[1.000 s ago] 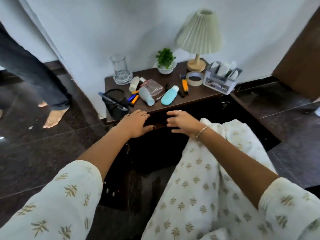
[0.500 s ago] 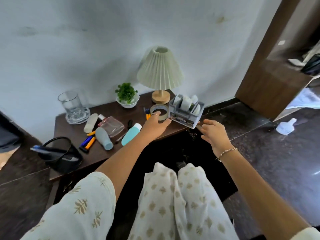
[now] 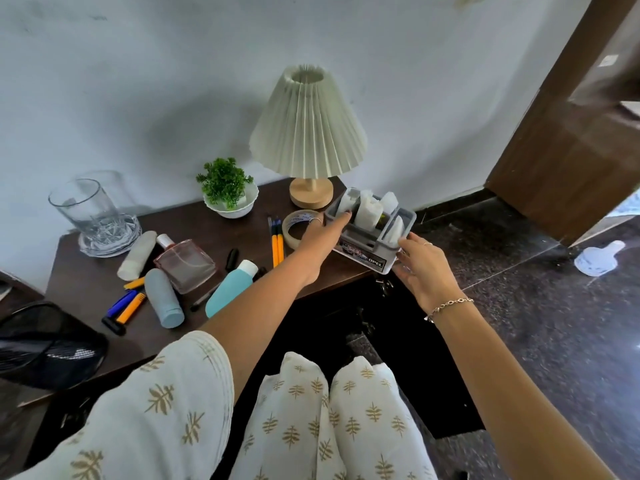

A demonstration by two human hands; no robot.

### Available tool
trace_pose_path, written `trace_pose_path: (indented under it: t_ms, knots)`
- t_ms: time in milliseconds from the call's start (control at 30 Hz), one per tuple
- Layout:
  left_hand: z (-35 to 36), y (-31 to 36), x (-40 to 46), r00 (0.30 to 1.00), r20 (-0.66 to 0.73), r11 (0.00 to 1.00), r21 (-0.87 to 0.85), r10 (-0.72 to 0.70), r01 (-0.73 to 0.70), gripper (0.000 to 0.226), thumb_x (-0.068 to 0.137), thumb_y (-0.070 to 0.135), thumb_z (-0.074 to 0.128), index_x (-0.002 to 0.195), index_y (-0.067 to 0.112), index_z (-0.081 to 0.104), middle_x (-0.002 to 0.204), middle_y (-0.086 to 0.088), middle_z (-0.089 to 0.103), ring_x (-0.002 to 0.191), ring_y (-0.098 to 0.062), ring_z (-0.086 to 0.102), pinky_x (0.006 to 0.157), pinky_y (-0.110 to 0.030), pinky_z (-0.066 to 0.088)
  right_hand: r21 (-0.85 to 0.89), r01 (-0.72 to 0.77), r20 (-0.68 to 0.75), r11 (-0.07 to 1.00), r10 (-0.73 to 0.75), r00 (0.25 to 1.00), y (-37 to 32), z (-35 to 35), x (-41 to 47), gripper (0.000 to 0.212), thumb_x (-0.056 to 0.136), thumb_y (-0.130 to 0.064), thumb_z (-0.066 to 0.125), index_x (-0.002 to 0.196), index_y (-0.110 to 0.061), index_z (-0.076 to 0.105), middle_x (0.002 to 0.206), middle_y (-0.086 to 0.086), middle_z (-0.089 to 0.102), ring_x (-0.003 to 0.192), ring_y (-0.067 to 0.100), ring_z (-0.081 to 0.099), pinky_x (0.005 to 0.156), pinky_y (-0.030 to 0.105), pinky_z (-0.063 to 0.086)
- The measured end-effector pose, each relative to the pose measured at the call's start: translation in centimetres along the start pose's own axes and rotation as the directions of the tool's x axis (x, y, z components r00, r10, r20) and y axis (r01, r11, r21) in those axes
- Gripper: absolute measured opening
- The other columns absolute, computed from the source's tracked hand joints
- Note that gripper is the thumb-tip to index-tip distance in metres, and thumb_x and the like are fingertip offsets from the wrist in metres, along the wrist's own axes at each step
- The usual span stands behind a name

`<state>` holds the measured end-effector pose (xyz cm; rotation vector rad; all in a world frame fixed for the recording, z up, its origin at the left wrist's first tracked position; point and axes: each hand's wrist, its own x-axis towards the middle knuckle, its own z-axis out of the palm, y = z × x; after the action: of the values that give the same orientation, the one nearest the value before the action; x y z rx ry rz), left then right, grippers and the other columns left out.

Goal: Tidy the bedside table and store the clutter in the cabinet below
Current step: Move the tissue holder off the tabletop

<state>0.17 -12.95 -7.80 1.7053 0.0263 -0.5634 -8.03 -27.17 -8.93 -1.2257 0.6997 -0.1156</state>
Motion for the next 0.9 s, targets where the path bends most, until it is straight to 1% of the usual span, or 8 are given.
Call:
trace_pose_path:
  t_ms: [133,267,333,400,467,533,767,900]
  knots:
    - [1.1,1.0,-3.2,0.999,0.019,0.997,-0.06,0.042,-0.041,0.055,0.093,0.034,0.055,0.141,0.017,0.035,0.126,0.009,0.045,0.11,-0.006,0.039,0.091,-0.023,0.03,0.009,0.018,-0.022,1.0,-0.018,1.0,-0.5,-0.3,-1.5,0.042,0.091,-0.011,0.05,0.132,-0.02,0.052,0.117,0.002,0.067,0.095,0.012,0.066,0.091,0.036,0.055]
    - [1.2,-0.4,-9.5,0.99,-0.033,0.979,-0.141,0.141,-0.144,0.048,0.093,0.033,0.055,0.138,0.026,0.039,0.118,0.017,0.05,0.109,0.0,0.047,0.088,-0.017,0.034,0.028,0.081,0.01,0.996,-0.081,0.997,-0.6,-0.5,-6.9,0.035,0.094,-0.014,0.048,0.127,-0.023,0.055,0.109,-0.001,0.069,0.083,0.007,0.067,0.08,0.028,0.057]
    - [0.8,-2.4,-12.7,0.976,-0.142,0.969,-0.162,0.164,-0.187,0.035,0.093,0.032,0.056,0.126,0.03,0.043,0.111,0.025,0.052,0.099,0.009,0.051,0.08,-0.005,0.038,0.038,0.11,0.0,0.993,-0.11,0.994,0.5,-0.1,-9.9,0.034,0.095,-0.025,0.046,0.128,-0.024,0.055,0.115,-0.002,0.067,0.095,0.009,0.064,0.09,0.033,0.053]
    - [0.5,-4.6,-15.6,0.955,-0.257,0.957,-0.205,0.15,-0.205,0.046,0.09,0.034,0.058,0.132,0.025,0.043,0.127,0.017,0.053,0.115,0.0,0.051,0.092,-0.012,0.041,0.066,0.099,-0.013,0.993,-0.098,0.995,2.2,0.8,-12.6,0.038,0.098,-0.035,0.041,0.132,-0.023,0.052,0.123,-0.002,0.06,0.107,0.012,0.058,0.101,0.038,0.046]
    - [0.3,-6.8,-17.7,0.934,-0.338,0.959,-0.211,0.111,-0.19,0.066,0.085,0.041,0.06,0.143,0.025,0.035,0.141,0.007,0.046,0.128,-0.011,0.045,0.107,-0.031,0.039,0.049,0.091,-0.019,0.995,-0.09,0.996,4.5,1.7,-14.3,0.041,0.099,-0.038,0.037,0.135,-0.023,0.049,0.126,-0.003,0.057,0.111,0.013,0.055,0.102,0.038,0.045]
    - [-0.3,-8.7,-19.4,0.917,-0.393,0.964,-0.213,0.064,-0.159,0.07,0.08,0.045,0.059,0.143,0.028,0.034,0.143,0.005,0.045,0.129,-0.013,0.045,0.109,-0.039,0.039,-0.002,0.072,-0.015,0.997,-0.073,0.997,7.2,2.3,-15.4,0.043,0.098,-0.039,0.036,0.138,-0.025,0.045,0.134,-0.004,0.053,0.12,0.015,0.052,0.105,0.04,0.043]
    - [-2.7,-18.0,-21.3,0.888,-0.428,0.952,-0.303,-0.171,0.037,0.057,0.089,0.033,0.057,0.142,0.025,0.036,0.137,-0.001,0.051,0.12,-0.019,0.053,0.103,-0.042,0.045,-0.264,-0.079,0.026,0.961,0.089,0.996,16.9,4.4,-14.3,0.044,0.09,-0.033,0.038,0.132,-0.027,0.049,0.126,0.005,0.059,0.11,0.021,0.057,0.098,0.046,0.048]
    - [-3.0,-22.3,-20.2,0.86,-0.379,0.914,-0.346,-0.342,0.211,0.058,0.091,0.03,0.056,0.143,0.022,0.032,0.136,-0.001,0.048,0.119,-0.02,0.051,0.098,-0.036,0.046,-0.339,-0.163,-0.048,0.927,0.156,0.987,20.7,5.4,-12.2,0.042,0.097,-0.014,0.034,0.138,-0.017,0.043,0.125,0.009,0.056,0.106,0.025,0.056,0.088,0.035,0.048]
